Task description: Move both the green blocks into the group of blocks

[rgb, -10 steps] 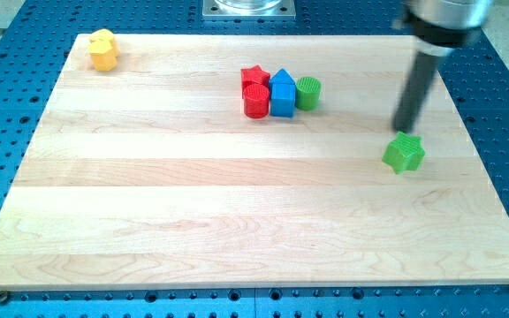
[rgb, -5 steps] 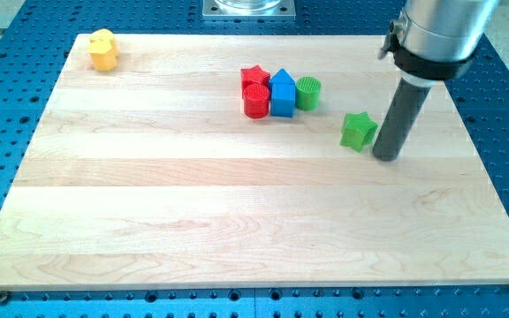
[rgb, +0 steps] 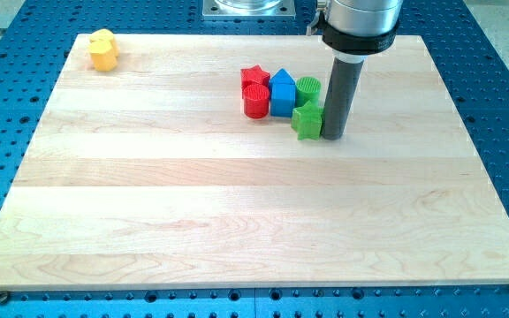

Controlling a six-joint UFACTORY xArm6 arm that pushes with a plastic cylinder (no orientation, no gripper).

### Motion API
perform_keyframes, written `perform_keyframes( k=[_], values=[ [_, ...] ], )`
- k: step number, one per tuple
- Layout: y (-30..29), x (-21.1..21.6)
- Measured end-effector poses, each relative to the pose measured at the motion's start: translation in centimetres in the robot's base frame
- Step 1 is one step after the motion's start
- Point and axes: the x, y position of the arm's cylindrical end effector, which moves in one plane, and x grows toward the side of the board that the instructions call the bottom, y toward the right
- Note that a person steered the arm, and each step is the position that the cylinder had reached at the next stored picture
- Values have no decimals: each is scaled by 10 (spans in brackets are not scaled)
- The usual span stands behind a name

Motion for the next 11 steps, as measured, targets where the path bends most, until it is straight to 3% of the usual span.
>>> perform_keyframes(
  k=[3, 5, 6, 7, 9, 10, 11],
  values=[
    [-17, 0],
    [-69, -3],
    [-135, 6],
    [-167, 19],
    [-158, -44],
    [-170, -100],
    [-158, -185]
  ],
)
